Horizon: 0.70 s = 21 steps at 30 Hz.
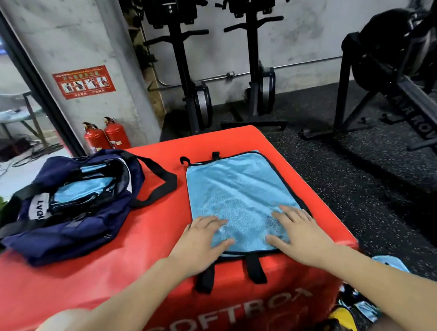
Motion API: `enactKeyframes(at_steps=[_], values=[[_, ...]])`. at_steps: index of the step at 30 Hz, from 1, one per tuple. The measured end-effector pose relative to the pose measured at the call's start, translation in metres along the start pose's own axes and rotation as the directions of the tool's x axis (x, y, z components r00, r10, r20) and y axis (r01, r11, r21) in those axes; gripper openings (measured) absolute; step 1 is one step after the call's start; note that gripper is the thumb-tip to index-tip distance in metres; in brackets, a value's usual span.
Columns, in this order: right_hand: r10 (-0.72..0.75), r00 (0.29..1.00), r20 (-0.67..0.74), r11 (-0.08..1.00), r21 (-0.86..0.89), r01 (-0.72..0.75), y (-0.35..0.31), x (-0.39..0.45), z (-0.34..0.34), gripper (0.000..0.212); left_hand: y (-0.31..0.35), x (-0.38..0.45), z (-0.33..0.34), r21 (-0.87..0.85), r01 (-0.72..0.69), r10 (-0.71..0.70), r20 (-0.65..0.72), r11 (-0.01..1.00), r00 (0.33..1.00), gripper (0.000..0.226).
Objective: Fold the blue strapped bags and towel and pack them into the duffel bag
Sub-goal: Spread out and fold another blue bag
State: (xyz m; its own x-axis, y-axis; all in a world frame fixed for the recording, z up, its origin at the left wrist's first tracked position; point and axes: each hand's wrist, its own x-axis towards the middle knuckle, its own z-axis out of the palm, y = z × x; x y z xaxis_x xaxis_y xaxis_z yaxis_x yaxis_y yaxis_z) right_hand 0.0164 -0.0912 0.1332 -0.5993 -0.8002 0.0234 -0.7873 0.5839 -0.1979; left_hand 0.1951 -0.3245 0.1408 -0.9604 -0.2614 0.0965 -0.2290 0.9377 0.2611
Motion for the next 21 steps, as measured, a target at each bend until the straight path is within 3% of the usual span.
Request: enactKeyframes(at_steps=[3,6,15,21], values=[[0.012,1.0,-0.01,0.999,-0.036,-0.012,0.004,-0.018,-0.002,0.109,0.0,-0.021,0.003,-0.039,-0.024,0.023,-0.038,0.999,0.999,0.09],[0.009,0.999,0.032,0.997,-0.071,-0.007,0.007,-0.034,-0.003,0.111,0.002,-0.037,0.004,-0.01,-0.032,0.032,0.026,0.999,0.999,0.093],[-0.056,0.998,0.022,0.997,0.049,0.055,0.024,-0.065,-0.006,0.075,0.017,-0.078,-0.006,-0.052,-0.051,0.055,0.079,0.997,0.995,0.097],[-0.062,0.993,-0.098,0.997,-0.055,0.056,0.026,-0.073,0.0,0.037,0.012,-0.095,-0.001,0.048,-0.127,0.119,0.153,0.991,0.981,0.053]])
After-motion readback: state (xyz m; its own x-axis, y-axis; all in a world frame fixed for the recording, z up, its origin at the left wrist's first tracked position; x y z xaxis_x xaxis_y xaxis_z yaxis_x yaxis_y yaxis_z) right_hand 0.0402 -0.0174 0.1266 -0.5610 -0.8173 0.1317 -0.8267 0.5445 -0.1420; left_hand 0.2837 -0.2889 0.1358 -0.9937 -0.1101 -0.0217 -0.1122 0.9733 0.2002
